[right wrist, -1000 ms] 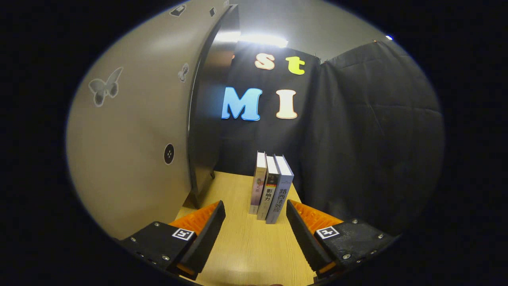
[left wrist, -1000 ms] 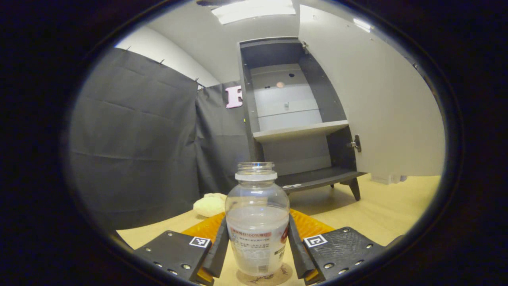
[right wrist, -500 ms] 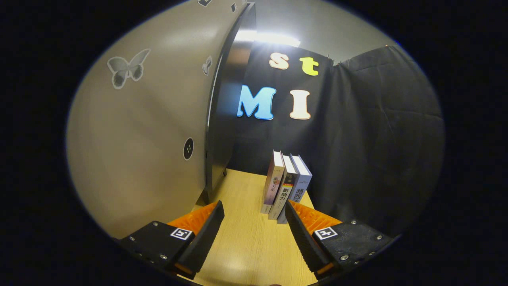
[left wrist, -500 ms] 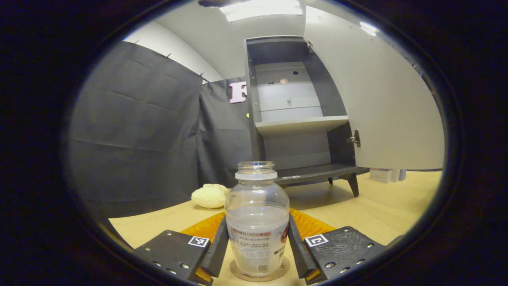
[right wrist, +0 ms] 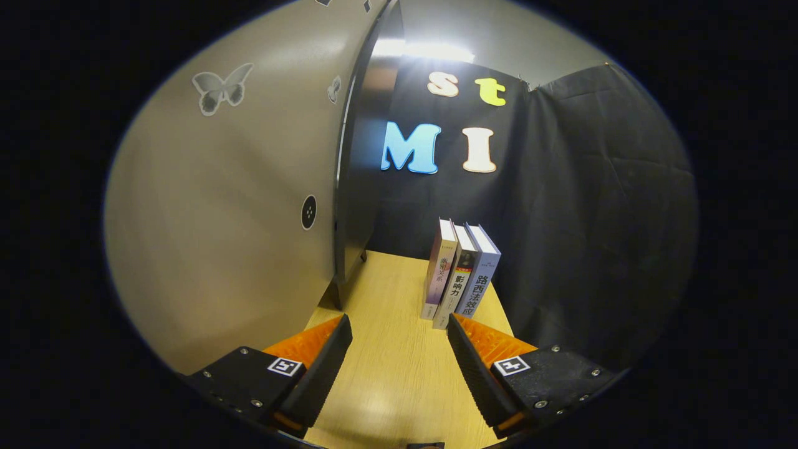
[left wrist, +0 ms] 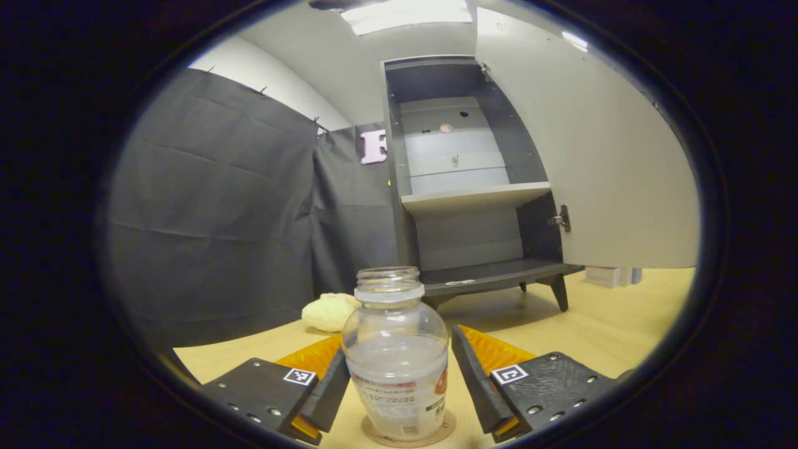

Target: Open the cabinet door with the right hand, grasp the bottle in the cabinet with the left hand and place it on the coaster, then close the cabinet door with the right hand.

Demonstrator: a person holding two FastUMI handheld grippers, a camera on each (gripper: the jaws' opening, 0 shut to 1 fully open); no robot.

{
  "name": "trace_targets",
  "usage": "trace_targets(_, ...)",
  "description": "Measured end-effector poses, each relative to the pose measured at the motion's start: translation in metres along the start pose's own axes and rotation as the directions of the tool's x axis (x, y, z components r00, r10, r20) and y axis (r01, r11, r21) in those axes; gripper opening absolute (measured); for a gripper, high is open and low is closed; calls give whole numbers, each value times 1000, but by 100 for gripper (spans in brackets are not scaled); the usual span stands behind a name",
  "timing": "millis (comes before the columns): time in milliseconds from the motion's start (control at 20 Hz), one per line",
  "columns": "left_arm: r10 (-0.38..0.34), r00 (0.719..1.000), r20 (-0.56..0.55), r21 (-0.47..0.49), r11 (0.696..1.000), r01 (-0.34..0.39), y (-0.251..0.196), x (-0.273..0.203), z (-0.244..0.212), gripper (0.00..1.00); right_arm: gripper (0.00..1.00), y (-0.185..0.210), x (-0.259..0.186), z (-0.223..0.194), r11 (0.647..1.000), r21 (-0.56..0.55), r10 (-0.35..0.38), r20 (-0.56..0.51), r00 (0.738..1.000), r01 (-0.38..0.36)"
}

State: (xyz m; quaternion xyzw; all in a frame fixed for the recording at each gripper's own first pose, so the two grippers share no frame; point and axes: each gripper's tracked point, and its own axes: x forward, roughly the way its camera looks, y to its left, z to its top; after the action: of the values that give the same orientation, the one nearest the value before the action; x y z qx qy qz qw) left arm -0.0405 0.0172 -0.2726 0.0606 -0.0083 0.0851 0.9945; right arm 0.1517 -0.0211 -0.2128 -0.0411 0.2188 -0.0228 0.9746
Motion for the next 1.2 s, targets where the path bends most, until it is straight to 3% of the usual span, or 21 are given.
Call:
trace_targets(350, -2, 999, -32, 40, 999, 3, 4, 9, 16, 86, 95, -24, -12, 5, 998, 40, -39, 14, 999, 39)
trace_targets(800, -19, 1000, 8, 64, 998, 18, 8, 12, 106, 86, 96, -35, -24, 34, 992, 124, -29, 66, 997, 20)
trace_targets(900, -31, 999, -13, 41, 999, 31, 9, 7, 132, 86, 95, -32, -32, 57, 988, 154, -10, 105, 994, -7)
trace_targets(1050, -64, 989, -133, 15, 998, 67, -2, -9, 151, 86, 95, -19, -53, 95, 981, 178, 50, 164, 985, -79)
trace_targets(1200, -81, 986, -148, 18, 996, 85, -7, -30, 211, 86, 95, 2, -79, 129, 954, 238, 128, 223, 966, -181)
